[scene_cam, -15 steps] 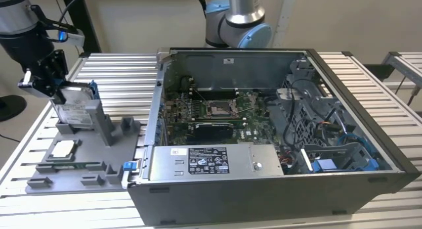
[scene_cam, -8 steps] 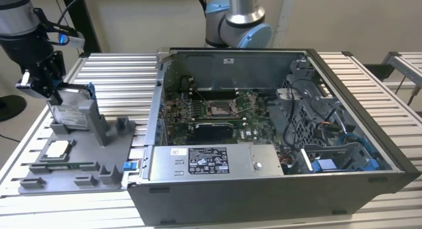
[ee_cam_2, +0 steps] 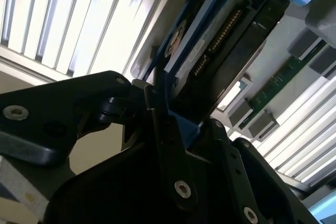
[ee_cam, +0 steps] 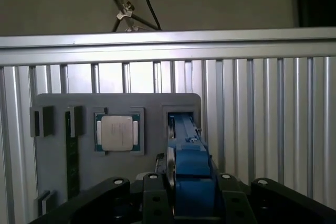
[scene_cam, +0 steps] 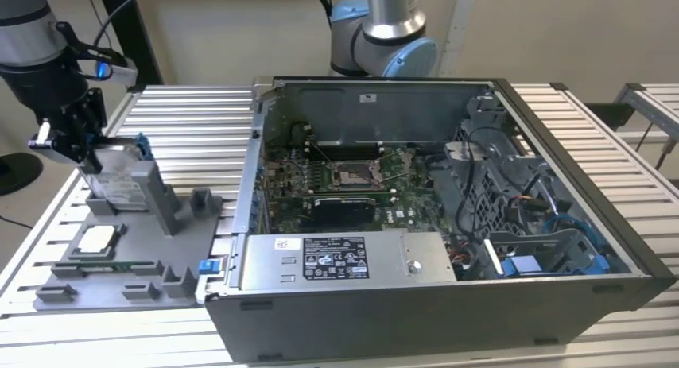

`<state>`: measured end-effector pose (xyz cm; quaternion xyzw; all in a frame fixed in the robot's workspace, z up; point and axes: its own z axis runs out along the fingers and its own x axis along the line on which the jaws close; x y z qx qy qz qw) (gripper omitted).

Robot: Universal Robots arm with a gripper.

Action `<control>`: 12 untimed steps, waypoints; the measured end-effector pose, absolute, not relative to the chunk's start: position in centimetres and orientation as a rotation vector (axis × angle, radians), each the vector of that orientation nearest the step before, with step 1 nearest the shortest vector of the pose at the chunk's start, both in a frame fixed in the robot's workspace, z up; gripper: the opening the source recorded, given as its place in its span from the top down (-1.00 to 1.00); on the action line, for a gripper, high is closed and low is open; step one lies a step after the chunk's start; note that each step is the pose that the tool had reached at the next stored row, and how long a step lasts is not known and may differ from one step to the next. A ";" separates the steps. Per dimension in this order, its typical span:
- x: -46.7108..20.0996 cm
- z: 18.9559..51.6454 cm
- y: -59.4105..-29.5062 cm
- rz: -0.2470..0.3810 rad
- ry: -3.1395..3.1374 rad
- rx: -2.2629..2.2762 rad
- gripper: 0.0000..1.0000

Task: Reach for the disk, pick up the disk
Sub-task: 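Pick up the disk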

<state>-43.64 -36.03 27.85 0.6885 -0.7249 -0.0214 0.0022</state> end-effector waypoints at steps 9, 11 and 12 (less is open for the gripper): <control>-43.7 27.6 -36.0 -0.067 -2.273 2.158 1.00; -43.7 27.3 -36.0 -0.068 -2.273 2.158 1.00; -43.7 27.1 -36.0 -0.068 -2.273 2.159 1.00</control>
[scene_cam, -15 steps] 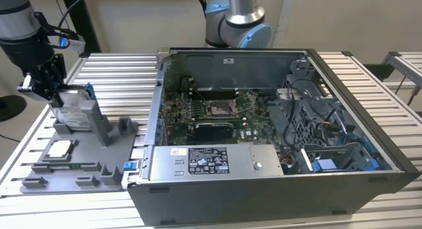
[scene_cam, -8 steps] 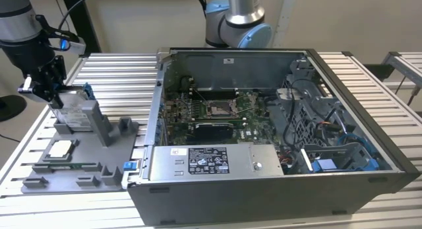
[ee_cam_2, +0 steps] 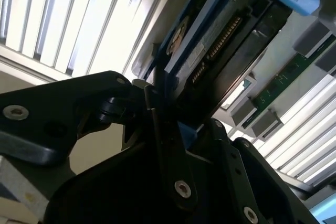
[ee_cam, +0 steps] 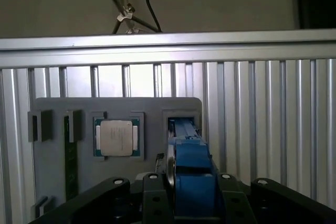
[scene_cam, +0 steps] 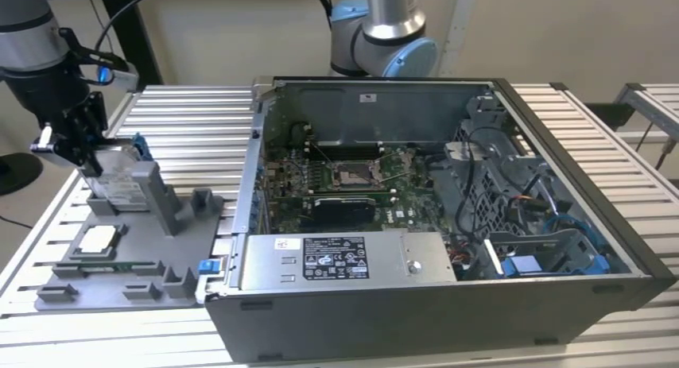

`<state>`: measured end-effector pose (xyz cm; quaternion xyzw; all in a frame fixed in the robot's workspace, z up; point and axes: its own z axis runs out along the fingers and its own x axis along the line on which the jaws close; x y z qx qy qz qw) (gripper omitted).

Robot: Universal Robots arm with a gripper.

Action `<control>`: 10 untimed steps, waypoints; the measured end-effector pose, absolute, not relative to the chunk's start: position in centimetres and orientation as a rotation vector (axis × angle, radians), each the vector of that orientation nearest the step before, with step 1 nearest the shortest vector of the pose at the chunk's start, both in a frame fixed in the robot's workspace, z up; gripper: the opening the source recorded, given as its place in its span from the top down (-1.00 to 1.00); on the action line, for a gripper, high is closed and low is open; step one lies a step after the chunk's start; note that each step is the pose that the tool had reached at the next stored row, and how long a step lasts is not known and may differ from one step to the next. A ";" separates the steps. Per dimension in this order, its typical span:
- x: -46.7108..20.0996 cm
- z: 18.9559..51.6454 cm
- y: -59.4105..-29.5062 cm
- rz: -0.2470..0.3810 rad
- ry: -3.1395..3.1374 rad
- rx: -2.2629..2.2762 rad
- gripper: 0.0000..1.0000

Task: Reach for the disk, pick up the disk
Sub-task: 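Pick up the disk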

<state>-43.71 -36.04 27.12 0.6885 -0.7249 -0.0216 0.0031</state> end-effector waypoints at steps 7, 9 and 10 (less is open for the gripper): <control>-43.8 26.8 -36.0 -0.072 -2.274 2.160 1.00; -43.8 26.7 -36.0 -0.072 -2.275 2.161 1.00; -43.8 26.7 -36.0 -0.072 -2.275 2.161 1.00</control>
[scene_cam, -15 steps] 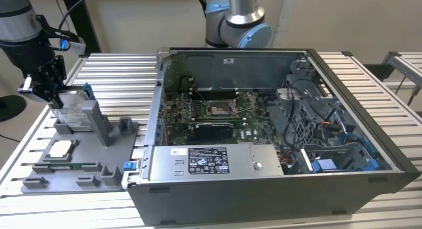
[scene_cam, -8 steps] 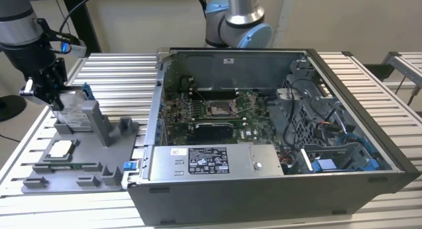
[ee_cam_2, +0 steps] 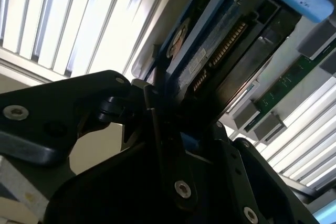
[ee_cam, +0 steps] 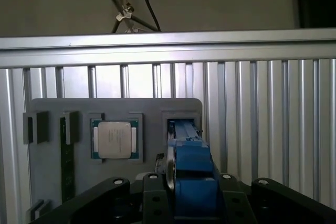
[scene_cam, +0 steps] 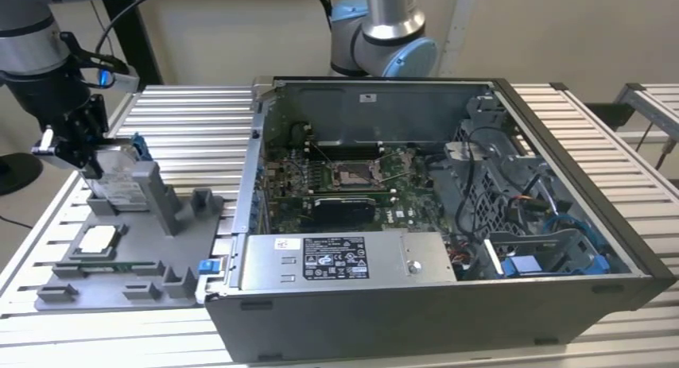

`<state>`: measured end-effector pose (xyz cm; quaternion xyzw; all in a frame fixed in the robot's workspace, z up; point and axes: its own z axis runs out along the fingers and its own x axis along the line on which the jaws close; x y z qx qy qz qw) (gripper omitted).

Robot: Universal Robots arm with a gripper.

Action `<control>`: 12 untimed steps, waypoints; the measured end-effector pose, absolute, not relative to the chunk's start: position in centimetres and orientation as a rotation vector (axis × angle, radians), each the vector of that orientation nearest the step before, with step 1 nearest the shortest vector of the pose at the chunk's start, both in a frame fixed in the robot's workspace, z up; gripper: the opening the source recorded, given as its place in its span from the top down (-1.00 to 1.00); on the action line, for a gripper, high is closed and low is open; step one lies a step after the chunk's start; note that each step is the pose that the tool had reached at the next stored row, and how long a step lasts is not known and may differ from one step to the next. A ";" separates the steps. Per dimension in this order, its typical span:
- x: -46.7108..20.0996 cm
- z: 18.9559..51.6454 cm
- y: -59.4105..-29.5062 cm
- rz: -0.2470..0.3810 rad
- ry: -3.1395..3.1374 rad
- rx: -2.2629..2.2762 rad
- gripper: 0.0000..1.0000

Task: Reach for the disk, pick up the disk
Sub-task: 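Pick up the disk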

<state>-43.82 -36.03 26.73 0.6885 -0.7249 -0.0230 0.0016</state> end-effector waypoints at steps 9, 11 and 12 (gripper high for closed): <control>-43.8 26.8 -36.0 -0.072 -2.276 2.162 1.00; -43.8 27.6 -36.0 -0.072 -2.276 2.162 1.00; -43.8 28.1 -36.0 -0.072 -2.275 2.161 1.00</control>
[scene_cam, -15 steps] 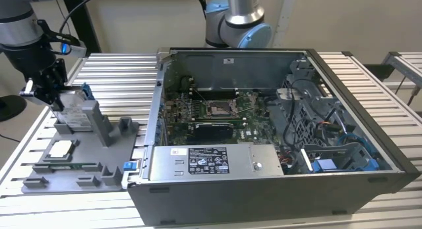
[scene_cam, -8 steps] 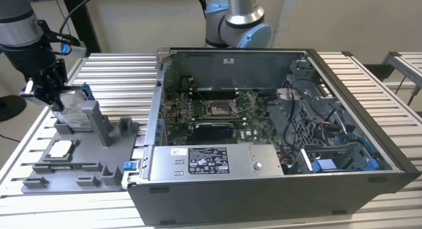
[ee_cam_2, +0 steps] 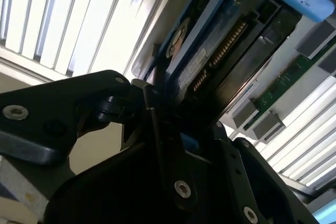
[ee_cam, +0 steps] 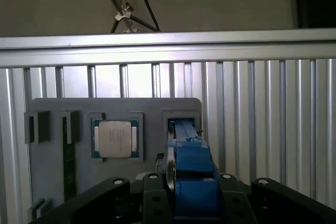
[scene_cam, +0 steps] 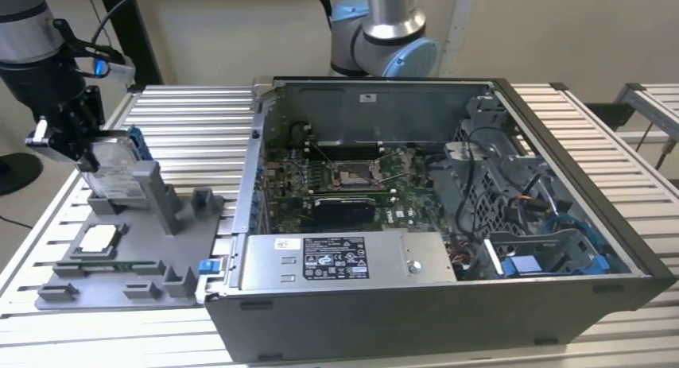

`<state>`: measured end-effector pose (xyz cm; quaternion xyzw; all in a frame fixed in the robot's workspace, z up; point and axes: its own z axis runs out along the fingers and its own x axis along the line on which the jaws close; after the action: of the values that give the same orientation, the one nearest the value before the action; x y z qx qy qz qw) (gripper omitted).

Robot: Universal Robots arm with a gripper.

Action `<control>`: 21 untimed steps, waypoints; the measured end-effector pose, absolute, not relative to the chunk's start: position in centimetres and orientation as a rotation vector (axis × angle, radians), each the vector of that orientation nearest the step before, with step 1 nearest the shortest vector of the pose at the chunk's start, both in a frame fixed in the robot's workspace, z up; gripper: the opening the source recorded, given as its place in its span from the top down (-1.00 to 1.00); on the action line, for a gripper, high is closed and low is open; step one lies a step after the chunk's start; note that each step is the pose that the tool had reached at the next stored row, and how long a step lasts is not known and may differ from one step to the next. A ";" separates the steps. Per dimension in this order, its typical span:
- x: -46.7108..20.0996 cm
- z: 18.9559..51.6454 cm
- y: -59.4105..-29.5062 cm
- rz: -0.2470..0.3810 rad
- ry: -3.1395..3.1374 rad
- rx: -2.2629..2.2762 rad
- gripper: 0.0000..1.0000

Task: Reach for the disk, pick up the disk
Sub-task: 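Pick up the disk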

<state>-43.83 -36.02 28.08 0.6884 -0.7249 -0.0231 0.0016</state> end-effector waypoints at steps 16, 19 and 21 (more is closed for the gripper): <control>-43.8 35.3 -36.0 -0.072 -2.275 2.161 1.00; -43.8 36.7 -36.0 -0.072 -2.275 2.161 1.00; -43.8 37.6 -36.0 -0.072 -2.275 2.161 1.00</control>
<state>-43.83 -36.02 37.61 0.6885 -0.7249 -0.0230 0.0016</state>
